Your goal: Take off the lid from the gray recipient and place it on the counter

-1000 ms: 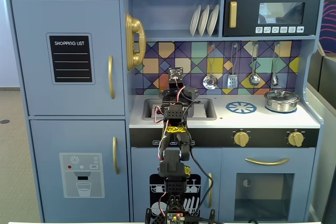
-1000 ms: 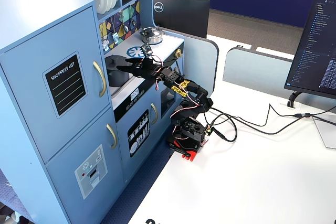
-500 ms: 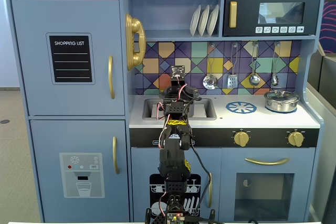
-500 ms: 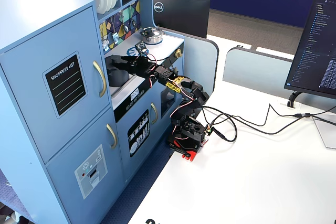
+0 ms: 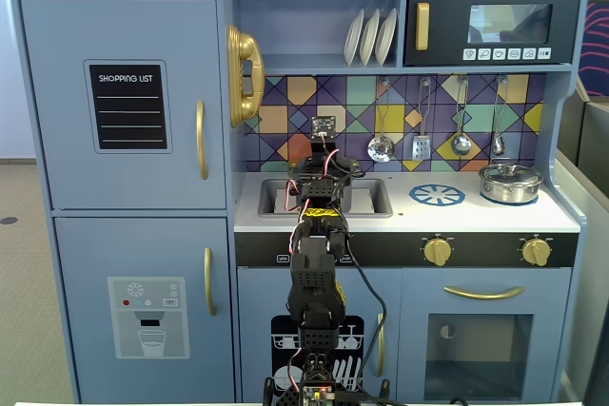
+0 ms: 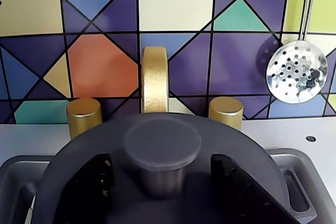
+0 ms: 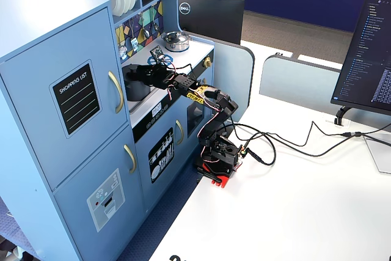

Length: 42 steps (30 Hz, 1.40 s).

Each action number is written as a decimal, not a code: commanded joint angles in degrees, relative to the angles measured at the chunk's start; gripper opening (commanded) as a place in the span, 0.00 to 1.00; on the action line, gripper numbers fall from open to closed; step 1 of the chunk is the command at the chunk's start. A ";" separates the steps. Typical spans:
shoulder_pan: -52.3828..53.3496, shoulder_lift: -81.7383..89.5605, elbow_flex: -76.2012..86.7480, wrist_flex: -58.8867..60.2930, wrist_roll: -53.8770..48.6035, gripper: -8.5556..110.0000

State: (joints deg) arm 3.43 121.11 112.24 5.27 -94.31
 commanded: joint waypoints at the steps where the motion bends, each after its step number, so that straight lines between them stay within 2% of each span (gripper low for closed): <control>1: -0.70 -0.62 -3.78 -2.46 0.35 0.19; 4: -0.88 -1.67 -4.31 -2.99 0.35 0.17; 7: -1.32 -2.02 -4.31 -3.60 -0.44 0.07; 33: -1.14 -1.41 -10.99 -4.13 -0.09 0.07; 42: 5.54 0.26 -13.10 -1.41 0.79 0.07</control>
State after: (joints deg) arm 6.77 118.21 103.54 2.99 -94.31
